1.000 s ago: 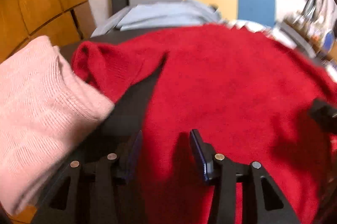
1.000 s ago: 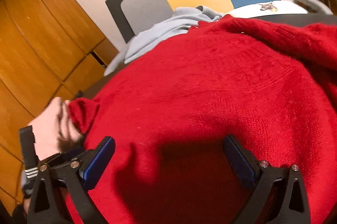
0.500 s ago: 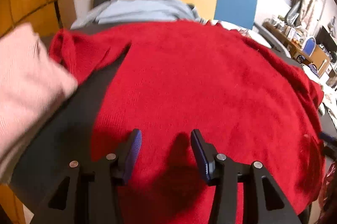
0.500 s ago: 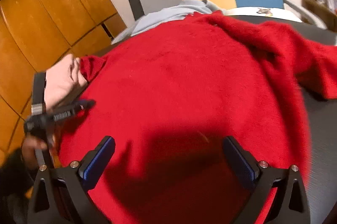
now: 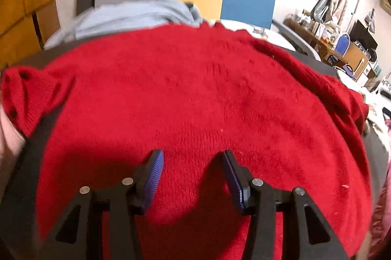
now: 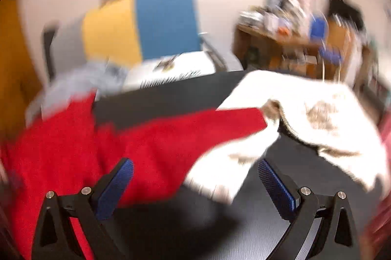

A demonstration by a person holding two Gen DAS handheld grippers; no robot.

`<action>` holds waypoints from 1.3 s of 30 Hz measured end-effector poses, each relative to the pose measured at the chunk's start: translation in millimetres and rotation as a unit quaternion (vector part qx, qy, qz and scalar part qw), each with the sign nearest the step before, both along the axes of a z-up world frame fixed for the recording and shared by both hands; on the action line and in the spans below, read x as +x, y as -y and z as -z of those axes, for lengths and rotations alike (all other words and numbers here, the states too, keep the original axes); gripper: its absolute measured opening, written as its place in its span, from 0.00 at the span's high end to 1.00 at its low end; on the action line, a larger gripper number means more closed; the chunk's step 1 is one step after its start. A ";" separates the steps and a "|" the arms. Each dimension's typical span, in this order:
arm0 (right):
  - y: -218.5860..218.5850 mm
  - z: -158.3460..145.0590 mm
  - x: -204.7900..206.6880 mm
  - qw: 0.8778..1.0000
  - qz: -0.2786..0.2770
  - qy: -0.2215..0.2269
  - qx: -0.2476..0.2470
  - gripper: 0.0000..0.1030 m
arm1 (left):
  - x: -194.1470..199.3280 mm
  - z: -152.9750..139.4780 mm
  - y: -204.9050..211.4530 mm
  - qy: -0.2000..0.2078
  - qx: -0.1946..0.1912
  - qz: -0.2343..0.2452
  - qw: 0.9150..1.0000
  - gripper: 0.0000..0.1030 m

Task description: Fold clothes

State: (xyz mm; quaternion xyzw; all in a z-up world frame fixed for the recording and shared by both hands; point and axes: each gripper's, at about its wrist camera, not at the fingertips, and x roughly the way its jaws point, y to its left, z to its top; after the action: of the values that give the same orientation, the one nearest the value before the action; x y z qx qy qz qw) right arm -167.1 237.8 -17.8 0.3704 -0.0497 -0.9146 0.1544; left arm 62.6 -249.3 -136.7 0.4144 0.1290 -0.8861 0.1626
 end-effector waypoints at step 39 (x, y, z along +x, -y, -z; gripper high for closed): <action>-147.3 -33.8 5.9 0.907 0.155 -0.026 -0.390 0.94 | -3.0 6.7 -10.2 0.011 -0.024 0.040 0.999 0.26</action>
State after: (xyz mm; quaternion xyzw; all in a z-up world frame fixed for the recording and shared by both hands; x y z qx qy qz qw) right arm -161.2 385.1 16.0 0.2447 -0.4553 -0.8439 0.1437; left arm 59.7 -239.2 -143.5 0.4248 0.0889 -0.8902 0.1382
